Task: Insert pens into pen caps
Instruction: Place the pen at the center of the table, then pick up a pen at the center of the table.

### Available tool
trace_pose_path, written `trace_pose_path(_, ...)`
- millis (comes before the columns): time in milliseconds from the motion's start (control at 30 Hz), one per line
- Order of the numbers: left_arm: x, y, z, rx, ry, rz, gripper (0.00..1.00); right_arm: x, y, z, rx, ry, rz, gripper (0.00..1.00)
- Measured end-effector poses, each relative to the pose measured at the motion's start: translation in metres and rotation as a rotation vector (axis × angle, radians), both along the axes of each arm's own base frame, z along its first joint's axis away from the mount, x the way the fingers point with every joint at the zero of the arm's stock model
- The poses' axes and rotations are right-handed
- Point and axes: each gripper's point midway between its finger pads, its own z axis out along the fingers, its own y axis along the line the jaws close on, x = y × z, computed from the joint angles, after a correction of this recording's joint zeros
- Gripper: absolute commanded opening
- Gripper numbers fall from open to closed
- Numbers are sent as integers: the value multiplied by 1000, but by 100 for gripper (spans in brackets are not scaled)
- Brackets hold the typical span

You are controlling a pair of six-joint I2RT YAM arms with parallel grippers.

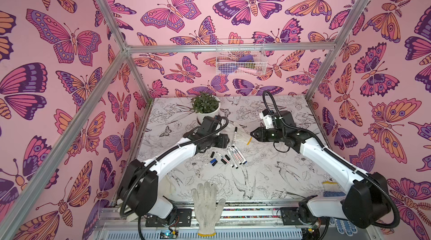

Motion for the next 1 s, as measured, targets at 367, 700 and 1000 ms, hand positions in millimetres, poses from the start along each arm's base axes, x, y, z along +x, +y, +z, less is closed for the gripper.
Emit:
trace_pose_path(367,-68,7,-64,60,191,-103,57,-29,40,-40,-81,77,177,31)
trace_pose_path(700,-66,3,-72,81,199,-97,59,-41,57,-64,-141,116,248,29)
trace_pose_path(1000,-48,20,-62,123,122,28,59,-10,51,-122,-359,215,173,27)
